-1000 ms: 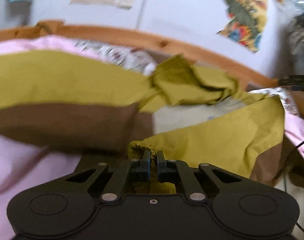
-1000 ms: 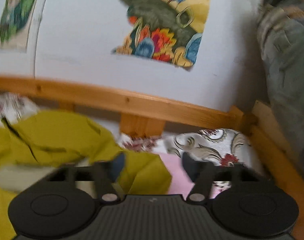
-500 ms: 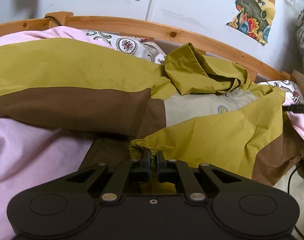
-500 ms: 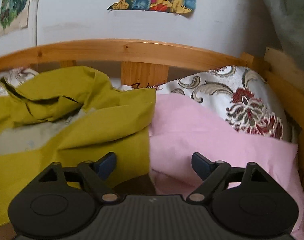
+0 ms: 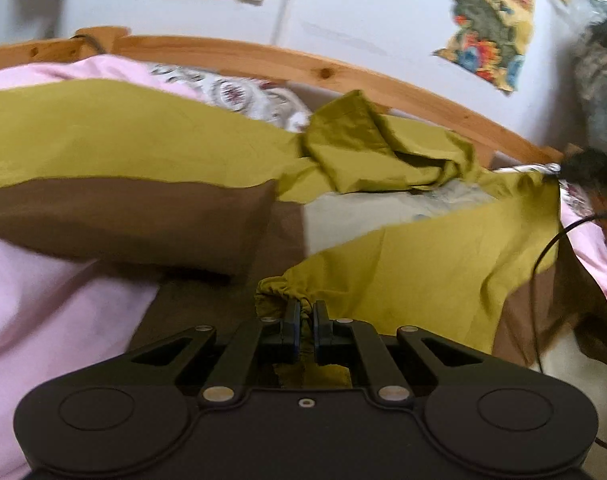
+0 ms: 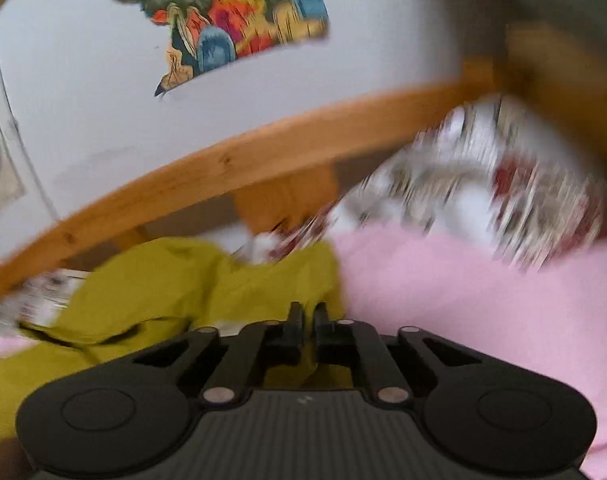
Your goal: Fold large clothes
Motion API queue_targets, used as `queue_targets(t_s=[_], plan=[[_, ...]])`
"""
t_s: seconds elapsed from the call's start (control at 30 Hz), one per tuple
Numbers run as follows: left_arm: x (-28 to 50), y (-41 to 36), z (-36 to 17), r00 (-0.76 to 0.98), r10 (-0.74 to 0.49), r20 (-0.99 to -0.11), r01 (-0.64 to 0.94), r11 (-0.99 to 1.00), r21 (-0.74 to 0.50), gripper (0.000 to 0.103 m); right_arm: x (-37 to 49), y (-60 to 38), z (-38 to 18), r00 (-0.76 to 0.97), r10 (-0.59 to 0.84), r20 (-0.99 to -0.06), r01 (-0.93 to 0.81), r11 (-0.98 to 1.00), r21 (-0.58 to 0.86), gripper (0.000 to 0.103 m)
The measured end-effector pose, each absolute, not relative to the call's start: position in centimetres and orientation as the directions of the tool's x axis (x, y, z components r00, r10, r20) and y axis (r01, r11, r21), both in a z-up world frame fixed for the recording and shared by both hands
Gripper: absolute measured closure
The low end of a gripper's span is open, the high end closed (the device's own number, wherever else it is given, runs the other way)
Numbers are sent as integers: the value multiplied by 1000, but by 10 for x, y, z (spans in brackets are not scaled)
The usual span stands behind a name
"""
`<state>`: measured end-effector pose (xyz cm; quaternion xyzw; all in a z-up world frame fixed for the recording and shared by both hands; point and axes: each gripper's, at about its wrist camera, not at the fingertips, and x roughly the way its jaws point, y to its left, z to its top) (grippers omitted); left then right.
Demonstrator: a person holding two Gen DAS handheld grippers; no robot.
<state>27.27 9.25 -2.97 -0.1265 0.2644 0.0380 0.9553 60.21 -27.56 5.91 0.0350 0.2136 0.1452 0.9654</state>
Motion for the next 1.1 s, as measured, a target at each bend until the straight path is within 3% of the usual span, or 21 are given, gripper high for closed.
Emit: queue_targets(t_s=[0.07, 0.13, 0.27, 0.33, 0.4, 0.43, 0.57, 0.67, 0.73, 0.77, 0.8, 0.93, 1.1], plan=[[276, 82, -27, 868, -30, -497, -90, 972, -215, 99, 593, -257, 78, 924, 208, -320, -248, 965, -90, 100], [282, 74, -26, 874, -51, -483, -61, 975, -213, 99, 595, -243, 91, 949, 161, -272, -224, 949, -223, 100], [291, 76, -32, 854, -33, -520, -106, 966, -235, 99, 617, -217, 88, 942, 115, -315, -219, 922, -319, 100], [293, 82, -37, 842, -14, -539, -129, 966, -225, 99, 624, -219, 83, 922, 153, -355, -259, 926, -274, 92], [294, 89, -39, 834, -24, -551, -132, 961, -241, 98, 618, -234, 80, 919, 188, -346, -265, 945, -191, 38], [296, 91, -40, 832, -32, -553, -131, 959, -252, 98, 611, -243, 78, 915, 218, -339, -283, 946, -156, 32], [301, 93, -41, 828, -38, -560, -130, 958, -257, 97, 585, -278, 60, 866, 304, -398, -360, 930, -71, 32], [305, 92, -43, 822, -33, -568, -138, 957, -255, 97, 575, -295, 32, 829, 288, -478, -360, 931, -64, 33], [306, 90, -44, 823, -39, -567, -130, 958, -254, 97, 573, -302, 17, 798, 291, -528, -375, 925, -55, 56], [306, 89, -43, 826, -50, -562, -117, 959, -257, 97, 572, -304, 12, 789, 287, -544, -373, 926, -52, 92], [307, 86, -42, 831, -60, -553, -102, 961, -257, 97, 570, -306, 9, 796, 272, -540, -360, 931, -61, 97], [311, 69, -39, 835, -46, -549, -68, 980, -185, 97, 557, -298, 16, 854, 211, -475, -329, 927, -180, 99], [320, 71, -50, 798, -25, -602, -108, 977, -184, 93, 574, -296, -3, 853, 161, -496, -284, 941, -184, 98]])
